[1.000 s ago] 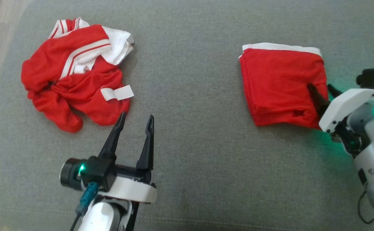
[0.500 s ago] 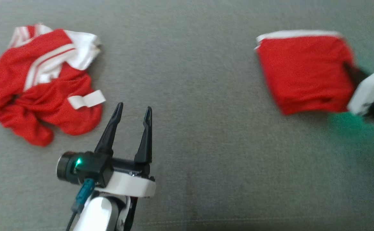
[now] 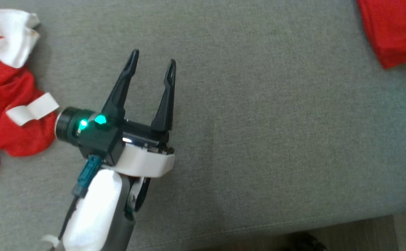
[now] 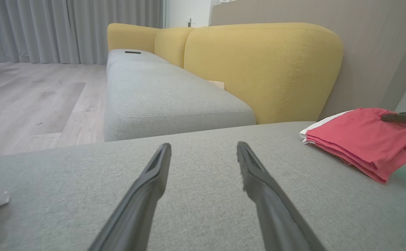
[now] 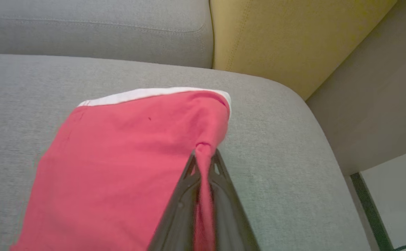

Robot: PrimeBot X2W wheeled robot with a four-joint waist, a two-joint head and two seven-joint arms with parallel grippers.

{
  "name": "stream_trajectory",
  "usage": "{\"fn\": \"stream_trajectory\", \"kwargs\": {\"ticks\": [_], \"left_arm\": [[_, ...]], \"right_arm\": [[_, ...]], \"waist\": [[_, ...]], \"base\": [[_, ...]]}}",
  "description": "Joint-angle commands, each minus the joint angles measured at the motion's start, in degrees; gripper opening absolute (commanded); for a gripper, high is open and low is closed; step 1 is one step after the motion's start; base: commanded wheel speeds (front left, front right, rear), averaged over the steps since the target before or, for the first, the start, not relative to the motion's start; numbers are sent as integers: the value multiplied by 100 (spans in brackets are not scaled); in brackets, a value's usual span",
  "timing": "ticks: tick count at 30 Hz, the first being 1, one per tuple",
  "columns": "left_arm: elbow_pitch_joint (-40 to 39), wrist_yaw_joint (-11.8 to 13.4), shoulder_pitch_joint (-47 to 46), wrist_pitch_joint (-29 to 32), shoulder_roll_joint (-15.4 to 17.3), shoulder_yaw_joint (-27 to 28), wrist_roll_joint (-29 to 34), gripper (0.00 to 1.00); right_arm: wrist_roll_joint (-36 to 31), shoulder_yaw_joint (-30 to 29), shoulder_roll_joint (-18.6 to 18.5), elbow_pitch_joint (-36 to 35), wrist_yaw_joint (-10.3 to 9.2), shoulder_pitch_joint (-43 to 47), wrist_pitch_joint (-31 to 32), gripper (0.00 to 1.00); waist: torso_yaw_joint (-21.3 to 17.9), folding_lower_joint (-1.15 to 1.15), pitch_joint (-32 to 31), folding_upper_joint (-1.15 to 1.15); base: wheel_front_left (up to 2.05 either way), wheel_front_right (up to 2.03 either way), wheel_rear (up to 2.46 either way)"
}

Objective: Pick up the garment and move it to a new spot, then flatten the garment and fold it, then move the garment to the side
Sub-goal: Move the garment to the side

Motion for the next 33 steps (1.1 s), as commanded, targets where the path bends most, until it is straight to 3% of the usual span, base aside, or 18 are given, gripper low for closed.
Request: {"fn": "stream_trajectory", "kwargs": {"ticks": [1, 7, 8, 9, 10, 18, 28, 33], "left_arm": [[-165, -32, -134, -30, 7, 131, 59, 100], [-99, -52, -279, -30, 7, 97, 29, 100], [-89, -49, -284, -30, 7, 96, 16, 100], [-76, -44, -287, -30, 7, 92, 0, 100], [-60, -41, -287, -30, 7, 84, -19, 100], [61, 112, -45, -30, 7, 196, -105, 100], [347, 297, 1083, -30, 7, 670, -244, 100], [351, 354, 1655, -30, 7, 917, -307, 100]], "right_arm": [[-81, -69, -315, -65, 26, -23, -80, 0], [-488, -276, -299, 187, 26, -164, -348, 0], [-548, -325, -260, 263, 26, -189, -411, 11], [-615, -362, -207, 337, 26, -209, -480, 95], [-693, -384, -155, 414, 26, -218, -541, 100], [-1332, -571, 417, 814, 26, -220, -1368, 100], [-1125, -372, 2021, 595, 26, 920, -2150, 100], [-1281, -875, 2601, 4, 26, 1752, -2198, 100]], "waist": [[-104, -1, 138, 0], [-106, -1, 188, 0], [-104, -1, 181, 0], [-96, -1, 165, 0], [-81, -1, 138, 0], [81, -1, -376, 0], [295, -1, -1969, 0], [398, -1, -2639, 0]], "base": [[0, 0, 0], [0, 0, 0], [0, 0, 0], [0, 0, 0], [0, 0, 0], [0, 0, 0], [0, 0, 0], [0, 0, 0]]}}
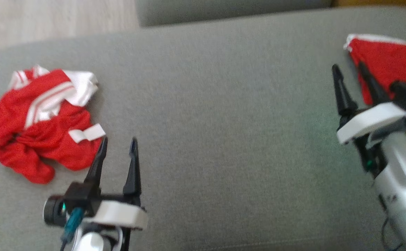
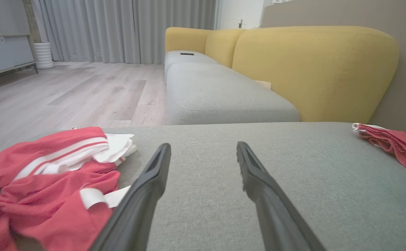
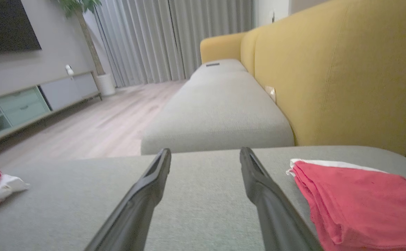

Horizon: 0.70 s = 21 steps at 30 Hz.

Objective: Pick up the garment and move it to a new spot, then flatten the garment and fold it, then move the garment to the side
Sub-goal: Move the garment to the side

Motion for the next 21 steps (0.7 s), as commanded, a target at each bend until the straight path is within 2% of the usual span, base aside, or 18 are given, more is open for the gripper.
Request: {"fn": "stream_trajectory", "kwargs": {"ticks": [1, 7, 10, 14, 21], "left_arm": [[-197, 42, 35, -30, 7, 254, -13, 100], [-365, -18, 487, -31, 7, 436, 83, 100], [-443, -46, 627, -31, 7, 488, 128, 100], [-508, -116, 753, -31, 7, 502, 141, 100], [-565, -104, 890, -31, 7, 539, 188, 100]], "right_arm": [[-187, -207, 125, -399, 26, 242, -75, 100], [-1242, -1259, 884, -1658, 26, 1630, -77, 100], [-1582, -1497, 1189, -2126, 26, 2207, -78, 100], [-1910, -1710, 1355, -2455, 26, 2728, -78, 100], [-2239, -1915, 1506, -2621, 26, 3187, -78, 100]], "waist": [[154, 2, -637, 0], [284, 2, -1009, 0], [348, 2, -1105, 0], [421, 2, -1190, 0], [456, 2, -1302, 0]], "base": [[0, 0, 0], [0, 0, 0], [0, 0, 0], [0, 0, 0], [0, 0, 0]]}}
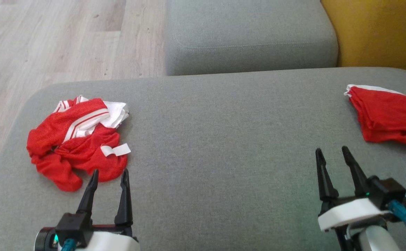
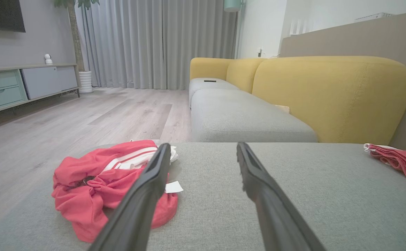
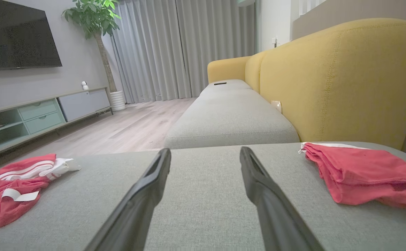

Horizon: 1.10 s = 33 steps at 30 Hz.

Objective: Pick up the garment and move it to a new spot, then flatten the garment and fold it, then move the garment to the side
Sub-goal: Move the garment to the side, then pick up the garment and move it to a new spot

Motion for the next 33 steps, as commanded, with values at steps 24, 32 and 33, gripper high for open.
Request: {"fn": "stream_trajectory", "kwargs": {"ticks": [24, 32, 33], "left_arm": [[-151, 40, -125, -32, -15, 251, 45, 100], [-132, 27, -126, -32, -15, 278, 47, 100], [-134, 33, -122, -32, -15, 276, 42, 100]], "right_arm": [[-253, 121, 129, -187, 26, 298, -62, 100], [-285, 103, 140, -143, 26, 314, -62, 100], [-291, 108, 141, -142, 26, 318, -62, 100]], "waist": [[-32, 0, -152, 0], [29, 0, -143, 0], [36, 0, -144, 0]], "base": [[0, 0, 0], [0, 0, 0], [0, 0, 0]]}}
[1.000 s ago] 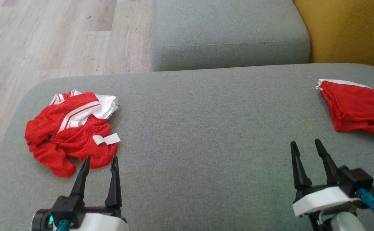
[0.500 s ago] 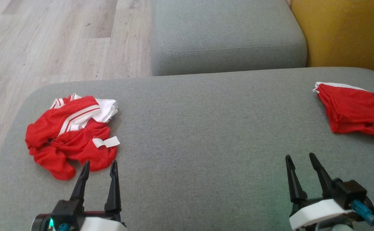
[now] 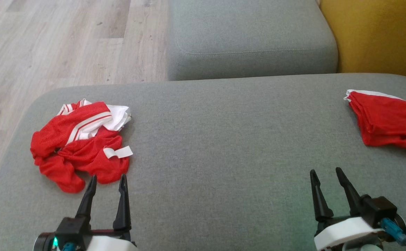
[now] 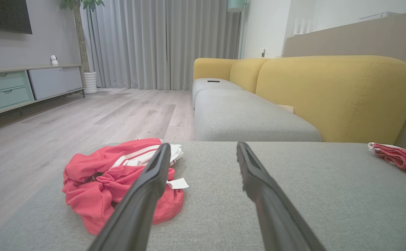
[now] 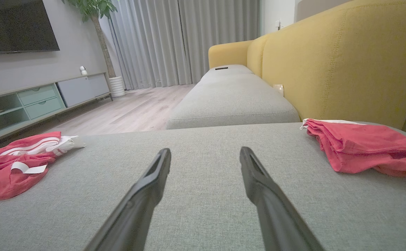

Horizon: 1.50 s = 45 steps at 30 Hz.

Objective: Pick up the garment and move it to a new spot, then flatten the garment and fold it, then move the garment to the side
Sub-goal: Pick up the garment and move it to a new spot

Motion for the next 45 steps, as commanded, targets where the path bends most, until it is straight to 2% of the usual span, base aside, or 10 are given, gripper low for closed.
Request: {"fn": "stream_trajectory", "kwargs": {"ticks": [1, 20, 25, 39, 45], "left_arm": [[-175, 33, -235, -32, -15, 204, 5, 100], [-141, 21, -259, -32, -15, 178, 25, 100], [-126, 14, -260, -32, -15, 189, 71, 100], [-186, -179, -122, -32, 13, 413, 255, 100], [-344, -203, -99, -32, 27, 580, 272, 100]], "right_arm": [[-69, 118, -1, -161, 26, -197, -63, 100], [-35, 59, 30, -188, 26, -90, -63, 100], [-9, 85, 39, -240, 26, 69, -63, 100], [21, -99, 89, -234, 26, 423, -63, 100], [-13, -39, 106, -174, 26, 295, -63, 100]], "waist": [[9, 0, -3, 0], [149, 0, 45, 0], [499, 0, 38, 0], [1993, 0, -112, 0], [2200, 0, -17, 0]], "base": [[0, 0, 0], [0, 0, 0], [0, 0, 0], [0, 0, 0], [0, 0, 0]]}}
